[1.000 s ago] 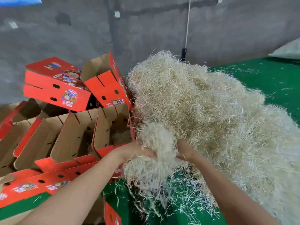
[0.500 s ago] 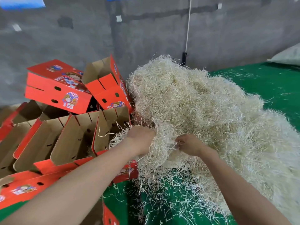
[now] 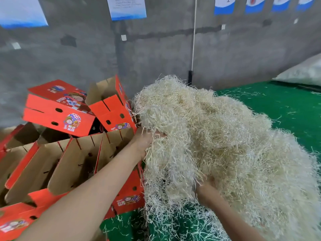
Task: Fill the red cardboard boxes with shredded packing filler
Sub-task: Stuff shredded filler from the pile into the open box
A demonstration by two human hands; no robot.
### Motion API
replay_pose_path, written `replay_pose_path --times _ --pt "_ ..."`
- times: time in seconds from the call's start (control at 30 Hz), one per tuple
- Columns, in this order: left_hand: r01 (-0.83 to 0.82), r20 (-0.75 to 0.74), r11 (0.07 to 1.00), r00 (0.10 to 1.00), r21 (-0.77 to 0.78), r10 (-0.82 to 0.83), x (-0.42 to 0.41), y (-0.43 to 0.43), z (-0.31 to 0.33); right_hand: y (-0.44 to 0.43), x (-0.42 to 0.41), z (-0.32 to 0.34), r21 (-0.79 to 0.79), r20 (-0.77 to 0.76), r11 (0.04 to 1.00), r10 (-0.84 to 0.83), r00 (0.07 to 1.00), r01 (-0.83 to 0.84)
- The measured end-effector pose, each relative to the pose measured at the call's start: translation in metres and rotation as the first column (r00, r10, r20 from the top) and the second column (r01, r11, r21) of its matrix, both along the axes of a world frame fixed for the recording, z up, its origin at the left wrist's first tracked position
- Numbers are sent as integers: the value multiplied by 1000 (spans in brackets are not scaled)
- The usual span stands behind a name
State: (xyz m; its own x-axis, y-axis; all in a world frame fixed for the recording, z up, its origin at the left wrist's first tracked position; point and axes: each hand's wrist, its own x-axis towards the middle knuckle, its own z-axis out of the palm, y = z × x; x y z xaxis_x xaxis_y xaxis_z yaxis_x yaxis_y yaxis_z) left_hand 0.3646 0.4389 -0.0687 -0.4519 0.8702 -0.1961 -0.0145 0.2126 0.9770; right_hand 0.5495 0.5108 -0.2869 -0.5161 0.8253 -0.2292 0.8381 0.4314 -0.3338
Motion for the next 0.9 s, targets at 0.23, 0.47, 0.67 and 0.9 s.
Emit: replay_pose_path --times 0.23,0.47,0.67,0.9 --pt "-177 365 984 919 36 152 2 0 9 3 4 -21 -21 13 1000 -22 1000 23" --pt "-195 421 977 896 91 139 11 -3 13 0 8 -38 -88 43 996 -22 999 26" --pt "-219 393 971 905 97 164 8 -11 10 -6 12 -39 -165 43 985 -41 998 47" --pt "-119 409 979 911 164 42 -1 -11 33 -6 2 17 -179 22 977 120 993 -114"
